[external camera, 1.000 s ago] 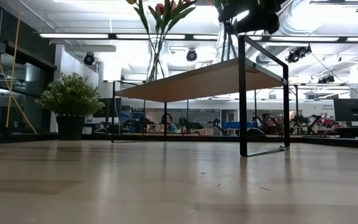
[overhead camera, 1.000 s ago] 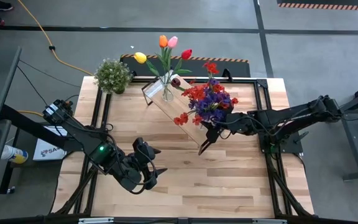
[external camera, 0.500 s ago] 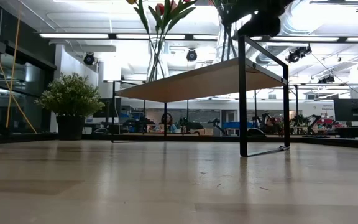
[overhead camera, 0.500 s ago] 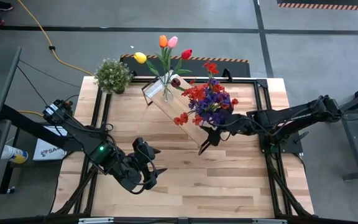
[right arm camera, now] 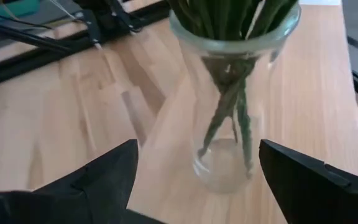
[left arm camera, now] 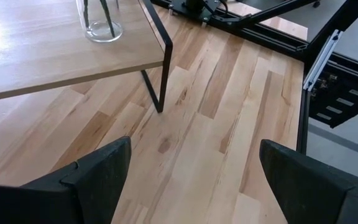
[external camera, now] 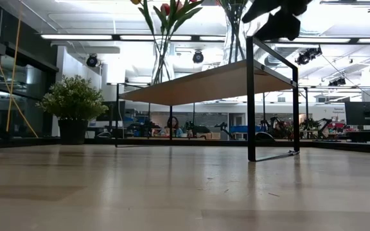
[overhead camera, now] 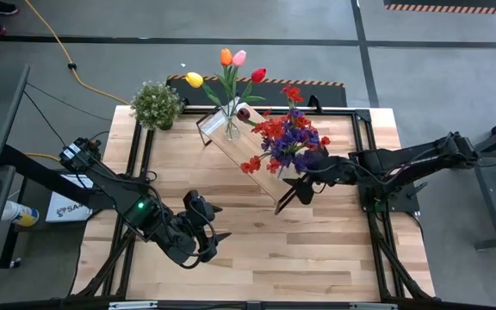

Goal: Pick and place flowers into a vace then onto a shelf
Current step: Return to Home Position

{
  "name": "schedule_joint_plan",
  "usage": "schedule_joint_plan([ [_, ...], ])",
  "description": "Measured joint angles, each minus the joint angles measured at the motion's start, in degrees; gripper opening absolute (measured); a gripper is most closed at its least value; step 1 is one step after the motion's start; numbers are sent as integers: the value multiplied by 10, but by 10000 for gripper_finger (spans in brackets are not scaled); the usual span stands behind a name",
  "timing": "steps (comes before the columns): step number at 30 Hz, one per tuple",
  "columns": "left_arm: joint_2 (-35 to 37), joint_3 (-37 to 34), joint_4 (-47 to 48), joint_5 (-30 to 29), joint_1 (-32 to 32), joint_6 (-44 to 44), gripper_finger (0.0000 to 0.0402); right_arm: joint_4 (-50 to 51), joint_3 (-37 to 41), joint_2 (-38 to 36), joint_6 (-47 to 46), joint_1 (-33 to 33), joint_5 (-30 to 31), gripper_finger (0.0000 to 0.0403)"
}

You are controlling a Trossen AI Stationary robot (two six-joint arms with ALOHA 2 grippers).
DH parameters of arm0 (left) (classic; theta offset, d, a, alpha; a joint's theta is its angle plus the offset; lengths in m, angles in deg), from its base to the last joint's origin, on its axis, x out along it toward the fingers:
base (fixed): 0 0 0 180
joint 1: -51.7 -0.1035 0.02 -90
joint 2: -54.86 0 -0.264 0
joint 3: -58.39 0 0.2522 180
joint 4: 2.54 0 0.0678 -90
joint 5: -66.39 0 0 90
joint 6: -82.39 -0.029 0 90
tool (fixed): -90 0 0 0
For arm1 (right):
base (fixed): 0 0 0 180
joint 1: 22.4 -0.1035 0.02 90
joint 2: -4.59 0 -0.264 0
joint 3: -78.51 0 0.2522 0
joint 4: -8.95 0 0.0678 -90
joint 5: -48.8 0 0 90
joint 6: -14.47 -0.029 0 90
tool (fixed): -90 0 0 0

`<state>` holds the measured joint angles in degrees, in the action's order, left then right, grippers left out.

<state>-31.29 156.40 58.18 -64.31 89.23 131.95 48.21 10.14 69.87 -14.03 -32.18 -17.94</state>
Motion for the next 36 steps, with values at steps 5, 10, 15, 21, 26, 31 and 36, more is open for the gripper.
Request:
schedule_joint_plan([
  [5,0,0,8,0,0,0,388,0,0,-23,-1,-1,-38,324],
  [10,0,0,12,0,0,0,388,-1,0,-41,-6,-24,-54,324],
  [15,0,0,16,0,0,0,388,-1,0,-66,-35,-66,-59,323],
  [21,0,0,62,8,0,1,388,0,0,-116,-46,-115,-59,324],
  [26,5,0,89,18,0,25,388,13,0,-174,-45,-144,-59,323],
  [31,21,0,98,25,0,33,388,65,0,-240,-46,-168,-59,323],
  [36,42,0,116,14,0,32,388,112,0,-299,-50,-190,-37,323],
])
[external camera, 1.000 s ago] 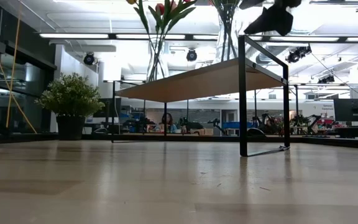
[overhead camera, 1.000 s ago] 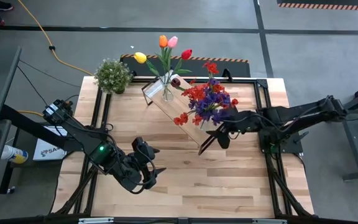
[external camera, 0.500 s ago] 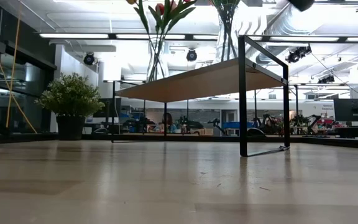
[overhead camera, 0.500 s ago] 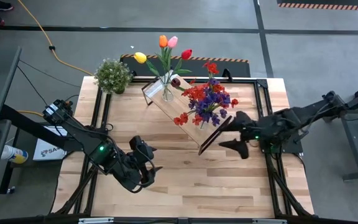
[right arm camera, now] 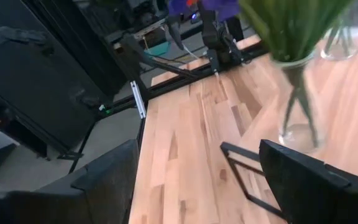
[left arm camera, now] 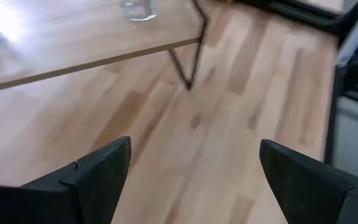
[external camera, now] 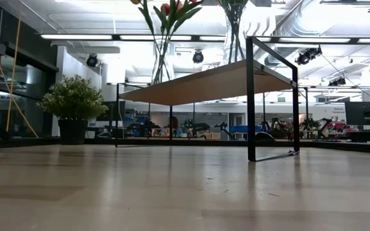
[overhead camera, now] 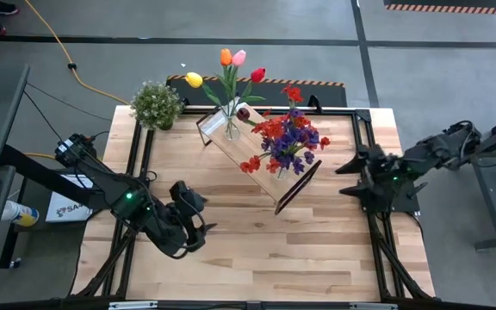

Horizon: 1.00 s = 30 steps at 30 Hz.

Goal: Pick and place flowers into a vace then onto a shelf
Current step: Return to Home Position

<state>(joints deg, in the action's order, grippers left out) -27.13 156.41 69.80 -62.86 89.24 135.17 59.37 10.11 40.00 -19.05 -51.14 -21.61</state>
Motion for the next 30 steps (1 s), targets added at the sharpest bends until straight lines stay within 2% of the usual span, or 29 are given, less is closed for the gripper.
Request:
schedule_joint_plan([
  [15,89,0,111,-51,10,33,388,111,0,-157,45,-25,56,324],
  [30,173,0,291,-173,154,231,388,159,1,-322,105,-25,42,323],
])
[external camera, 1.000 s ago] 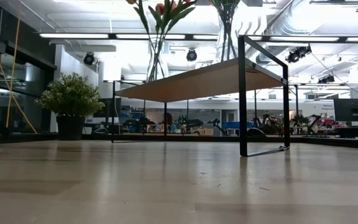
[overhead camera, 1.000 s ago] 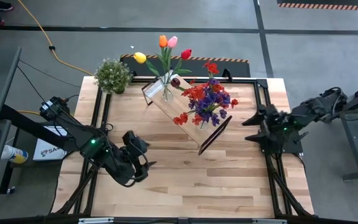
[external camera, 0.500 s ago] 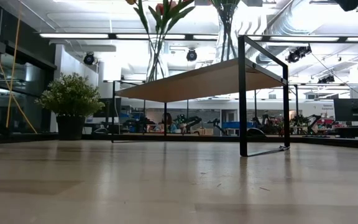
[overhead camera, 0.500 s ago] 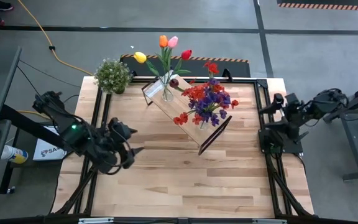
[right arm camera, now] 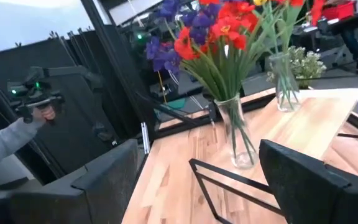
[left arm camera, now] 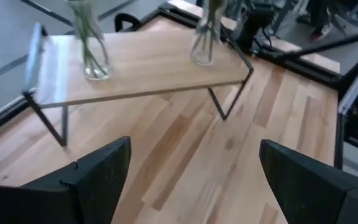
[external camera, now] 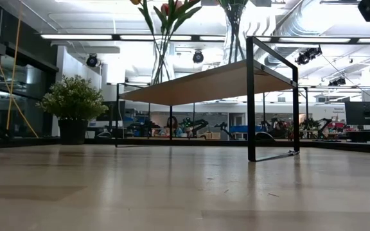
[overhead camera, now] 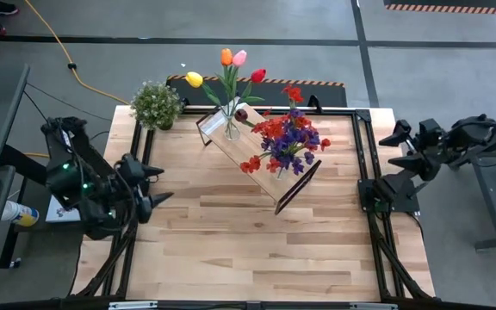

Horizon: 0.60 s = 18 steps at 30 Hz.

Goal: Pick and place flowers into a vace then onto a shelf
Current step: Return to Home Position

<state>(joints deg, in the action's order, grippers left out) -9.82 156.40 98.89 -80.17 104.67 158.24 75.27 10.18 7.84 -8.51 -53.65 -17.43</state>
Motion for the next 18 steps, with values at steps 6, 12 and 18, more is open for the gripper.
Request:
schedule_joint_plan([
  [6,36,-33,22,-40,37,55,388,31,-2,-27,1,1,15,323],
  [12,114,-142,23,-61,60,142,388,34,7,-27,9,5,30,323],
  [18,181,-240,-10,-73,72,176,388,24,7,-27,10,5,48,323],
])
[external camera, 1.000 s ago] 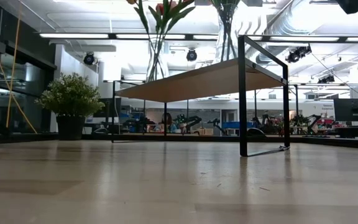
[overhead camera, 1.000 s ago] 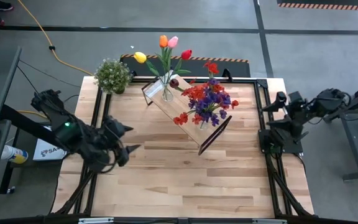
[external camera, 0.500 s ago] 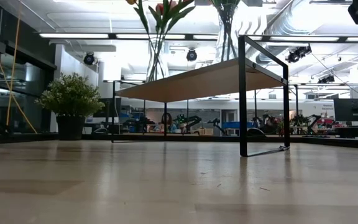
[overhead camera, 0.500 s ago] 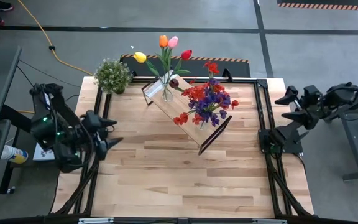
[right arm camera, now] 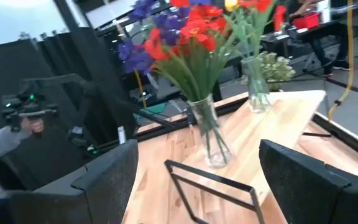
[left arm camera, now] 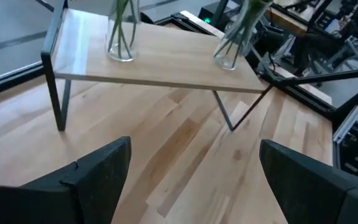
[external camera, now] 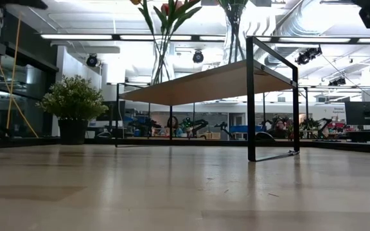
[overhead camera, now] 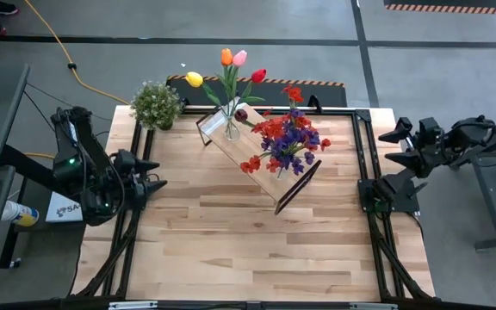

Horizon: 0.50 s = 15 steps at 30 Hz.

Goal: Pick and place flowers into a vace then onto a shelf
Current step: Return to Home Position

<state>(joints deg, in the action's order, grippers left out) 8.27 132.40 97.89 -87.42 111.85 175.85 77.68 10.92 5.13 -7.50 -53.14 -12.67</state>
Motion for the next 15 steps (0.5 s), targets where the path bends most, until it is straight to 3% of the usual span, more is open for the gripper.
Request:
schedule_joint_plan([
  [10,86,-134,-102,-38,-1,-2,388,-19,0,0,45,0,31,323],
  [15,102,-186,-198,-53,-1,-48,388,-21,0,-1,55,0,31,323],
])
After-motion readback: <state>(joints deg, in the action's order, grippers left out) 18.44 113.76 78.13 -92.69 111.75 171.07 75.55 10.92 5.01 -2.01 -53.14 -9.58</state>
